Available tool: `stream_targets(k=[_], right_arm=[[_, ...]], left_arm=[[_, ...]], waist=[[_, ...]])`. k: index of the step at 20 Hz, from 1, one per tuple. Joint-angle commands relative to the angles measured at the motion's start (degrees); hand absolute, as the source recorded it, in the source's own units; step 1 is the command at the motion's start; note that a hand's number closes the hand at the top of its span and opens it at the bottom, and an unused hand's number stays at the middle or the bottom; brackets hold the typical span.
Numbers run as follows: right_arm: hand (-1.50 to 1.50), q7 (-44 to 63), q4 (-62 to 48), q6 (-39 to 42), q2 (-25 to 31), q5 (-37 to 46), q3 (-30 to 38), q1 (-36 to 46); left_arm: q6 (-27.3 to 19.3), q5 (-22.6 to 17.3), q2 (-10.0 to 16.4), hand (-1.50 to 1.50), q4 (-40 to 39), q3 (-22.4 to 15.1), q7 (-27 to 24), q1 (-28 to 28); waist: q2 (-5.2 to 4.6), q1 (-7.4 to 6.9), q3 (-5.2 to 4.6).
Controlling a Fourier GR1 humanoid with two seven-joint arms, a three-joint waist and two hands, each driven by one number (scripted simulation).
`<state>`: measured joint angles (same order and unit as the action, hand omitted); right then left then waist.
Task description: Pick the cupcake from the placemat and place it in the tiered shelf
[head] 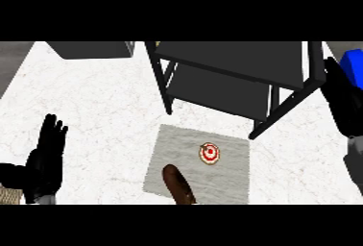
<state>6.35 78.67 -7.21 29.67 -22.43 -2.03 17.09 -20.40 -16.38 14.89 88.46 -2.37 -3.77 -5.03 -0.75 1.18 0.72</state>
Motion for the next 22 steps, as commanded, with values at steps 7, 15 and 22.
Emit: stream_targets(k=[7,15,22], right_arm=[[1.5,5.1,0.2,-23.8,7.3,22.1,0.1,-20.1],[-1.5,0.4,25.0,-45.9,-14.3,30.5,-12.1,-42.2],[-1.5,13.0,42.9,-44.2,-10.0,45.1,-27.9,-54.8]], left_arm=[[4.2,-1.1,3.2,0.0,-4.9,-1.8,8.0,-4.4],[10.4,-3.7,5.9,0.0,-6.4,-3.4,15.9,-0.1],[12.7,-3.6,5.8,0.0,-10.4,-3.4,16.6,4.5]], waist=[[-0.41,8.88,-2.21],[1.27,2.86,-0.98],[0.52,-0.09,-1.07]])
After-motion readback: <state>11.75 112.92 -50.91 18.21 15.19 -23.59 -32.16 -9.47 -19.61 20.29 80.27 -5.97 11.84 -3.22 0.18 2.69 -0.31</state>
